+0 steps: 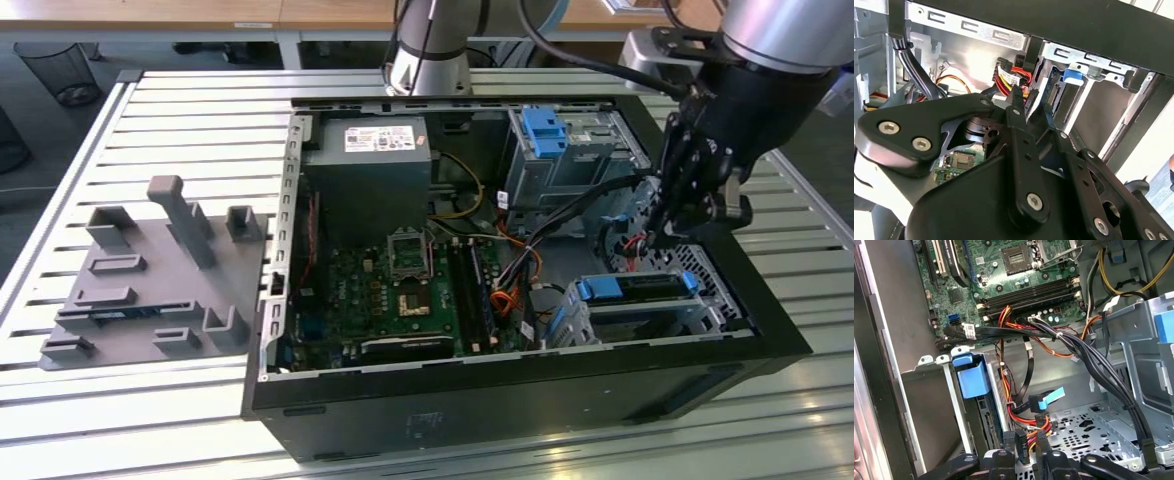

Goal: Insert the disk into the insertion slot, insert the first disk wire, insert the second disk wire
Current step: 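Insert the first disk wire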

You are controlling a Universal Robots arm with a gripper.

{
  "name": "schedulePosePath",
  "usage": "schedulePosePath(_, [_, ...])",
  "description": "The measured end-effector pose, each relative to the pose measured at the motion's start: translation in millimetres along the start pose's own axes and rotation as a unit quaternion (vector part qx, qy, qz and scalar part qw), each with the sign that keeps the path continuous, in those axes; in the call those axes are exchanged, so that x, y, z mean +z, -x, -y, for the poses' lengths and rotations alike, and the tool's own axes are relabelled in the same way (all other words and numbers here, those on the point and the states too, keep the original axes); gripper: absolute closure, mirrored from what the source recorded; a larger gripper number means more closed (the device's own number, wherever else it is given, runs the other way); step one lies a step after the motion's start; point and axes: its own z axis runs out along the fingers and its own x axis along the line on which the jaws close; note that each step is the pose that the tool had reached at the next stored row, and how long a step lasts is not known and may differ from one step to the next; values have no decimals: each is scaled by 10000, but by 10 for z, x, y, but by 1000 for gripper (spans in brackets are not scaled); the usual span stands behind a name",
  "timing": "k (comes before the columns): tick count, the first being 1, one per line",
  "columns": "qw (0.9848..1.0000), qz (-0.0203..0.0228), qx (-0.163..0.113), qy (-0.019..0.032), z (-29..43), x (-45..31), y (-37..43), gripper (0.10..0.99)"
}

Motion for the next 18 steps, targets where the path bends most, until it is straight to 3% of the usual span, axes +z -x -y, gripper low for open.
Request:
schedulePosePath(2, [10000, -8, -3, -2, 0, 6, 0, 792])
schedulePosePath(4, [10000, -14, -9, -4, 0, 9, 0, 918])
schedulePosePath(8, [9996, -10, -282, -19, 1, 10, 1, 918])
schedulePosePath(13, [9977, 3, -682, -39, -1, 13, -2, 918])
schedulePosePath(18, [9970, 10, -777, -64, -15, 18, -63, 918])
